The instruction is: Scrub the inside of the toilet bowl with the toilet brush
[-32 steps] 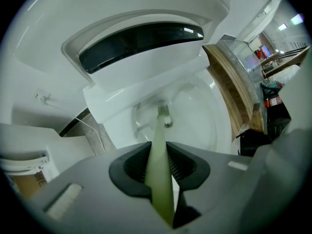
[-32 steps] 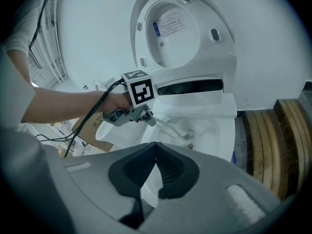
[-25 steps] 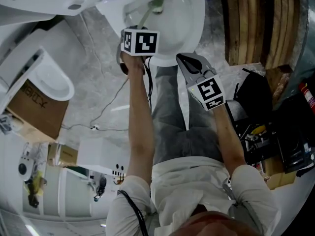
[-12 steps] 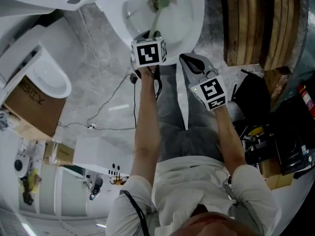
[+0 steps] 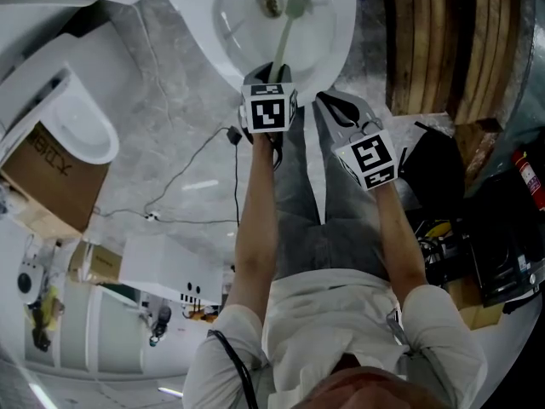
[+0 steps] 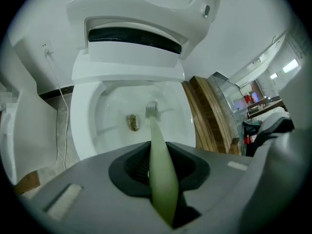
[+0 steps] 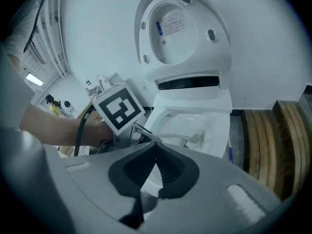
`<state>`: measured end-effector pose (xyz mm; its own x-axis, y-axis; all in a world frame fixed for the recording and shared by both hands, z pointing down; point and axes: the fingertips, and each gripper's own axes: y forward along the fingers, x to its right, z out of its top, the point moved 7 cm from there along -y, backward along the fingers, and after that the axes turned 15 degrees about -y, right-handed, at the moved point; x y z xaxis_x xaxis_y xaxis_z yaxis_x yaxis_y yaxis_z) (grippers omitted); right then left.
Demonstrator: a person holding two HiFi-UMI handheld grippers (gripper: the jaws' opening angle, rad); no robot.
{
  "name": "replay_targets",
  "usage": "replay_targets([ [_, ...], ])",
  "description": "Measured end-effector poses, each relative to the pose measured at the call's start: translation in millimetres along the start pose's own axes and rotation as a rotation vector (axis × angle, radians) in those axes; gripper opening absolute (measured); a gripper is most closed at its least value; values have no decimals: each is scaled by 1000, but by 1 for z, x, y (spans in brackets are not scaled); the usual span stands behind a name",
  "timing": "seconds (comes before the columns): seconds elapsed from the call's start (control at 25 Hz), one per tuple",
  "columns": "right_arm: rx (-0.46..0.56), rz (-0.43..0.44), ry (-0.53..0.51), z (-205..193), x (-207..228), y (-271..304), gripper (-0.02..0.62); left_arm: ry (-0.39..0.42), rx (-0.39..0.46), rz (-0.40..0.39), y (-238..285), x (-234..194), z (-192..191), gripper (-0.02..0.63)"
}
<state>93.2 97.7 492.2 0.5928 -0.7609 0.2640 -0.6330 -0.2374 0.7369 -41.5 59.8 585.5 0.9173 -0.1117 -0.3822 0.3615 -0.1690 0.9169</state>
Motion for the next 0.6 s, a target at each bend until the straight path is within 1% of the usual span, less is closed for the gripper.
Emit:
replay_targets([
  [0.12, -1, -3, -5, -1, 0, -1, 3, 58, 24, 2, -2, 5, -12, 104],
  [0.24, -1, -13, -4, -1, 1, -1, 3, 124, 31, 7, -5, 7, -27, 104],
  [0.4, -1, -14, -7, -2, 0, 0, 3, 192, 44, 3, -11, 8, -46, 104],
  [0.6, -6, -4, -14, -2, -3, 4, 3, 286, 23, 6, -20, 5, -66, 104],
])
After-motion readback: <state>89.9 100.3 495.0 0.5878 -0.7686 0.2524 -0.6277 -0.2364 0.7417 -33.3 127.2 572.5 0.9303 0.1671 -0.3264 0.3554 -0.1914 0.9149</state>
